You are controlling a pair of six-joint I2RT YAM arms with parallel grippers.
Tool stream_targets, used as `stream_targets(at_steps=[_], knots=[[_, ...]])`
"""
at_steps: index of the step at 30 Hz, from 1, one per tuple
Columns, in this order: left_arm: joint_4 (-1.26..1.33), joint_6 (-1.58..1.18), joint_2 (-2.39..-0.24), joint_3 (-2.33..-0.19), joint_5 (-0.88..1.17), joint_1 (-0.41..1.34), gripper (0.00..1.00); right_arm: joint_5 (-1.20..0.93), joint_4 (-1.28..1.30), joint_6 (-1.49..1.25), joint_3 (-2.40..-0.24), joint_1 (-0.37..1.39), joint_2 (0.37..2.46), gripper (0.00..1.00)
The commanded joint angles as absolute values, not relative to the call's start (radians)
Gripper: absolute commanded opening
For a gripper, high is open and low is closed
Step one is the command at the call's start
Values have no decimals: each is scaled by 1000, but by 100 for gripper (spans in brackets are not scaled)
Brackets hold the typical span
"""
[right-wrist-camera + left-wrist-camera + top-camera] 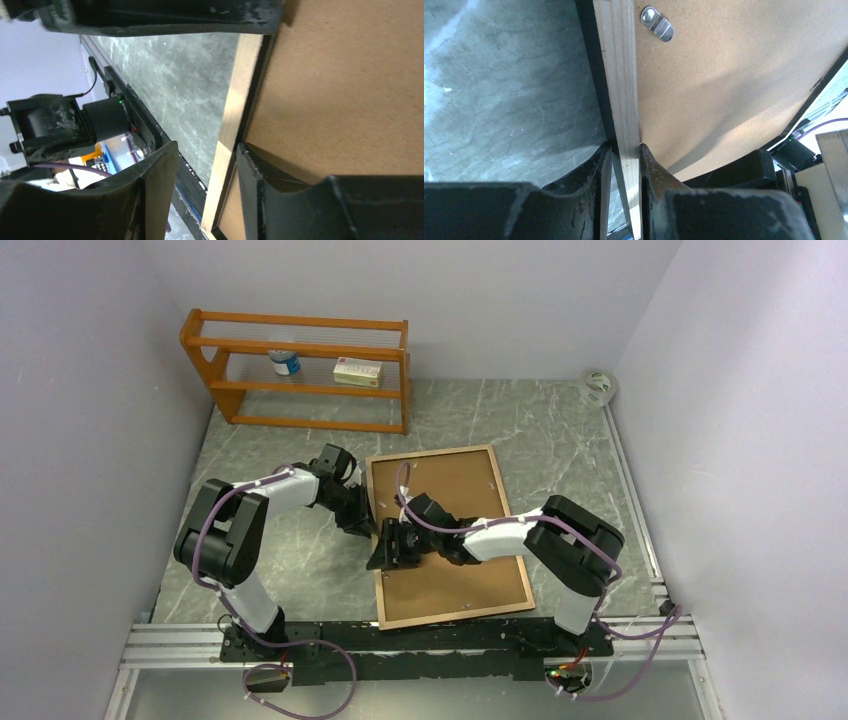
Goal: Put the photo into the frame
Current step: Install the photo frame at the center of the board.
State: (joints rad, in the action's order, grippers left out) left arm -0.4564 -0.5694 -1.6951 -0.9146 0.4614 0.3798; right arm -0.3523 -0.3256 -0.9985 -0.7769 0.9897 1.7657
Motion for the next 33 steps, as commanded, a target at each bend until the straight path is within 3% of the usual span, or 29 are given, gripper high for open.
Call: stream_targets(at_steps=[1,4,8,10,14,21,33], knots=[[-479,-563,-1712,-913,470,385,17,-359,-265,-952,-836,998,1716,55],[-482,-568,-1695,-918,457,384,20,-243,-212,-926,-853,976,1647,63],[-484,-582,-1665,-934,441,376,28,-167,-208,-903,-832,929,1554,62],[-474,-589,-1648,-941,440,371,39,-167,-225,-869,-804,897,1507,61],[-465,-598,-1632,-964,445,345,49,-192,-206,-819,-787,807,1458,59],[-394,-599,-1648,-958,434,313,46,-307,-81,-763,-1022,696,1667,58],[-336,-559,-1731,-946,452,310,27,-457,-92,-746,-1261,684,1996,46]])
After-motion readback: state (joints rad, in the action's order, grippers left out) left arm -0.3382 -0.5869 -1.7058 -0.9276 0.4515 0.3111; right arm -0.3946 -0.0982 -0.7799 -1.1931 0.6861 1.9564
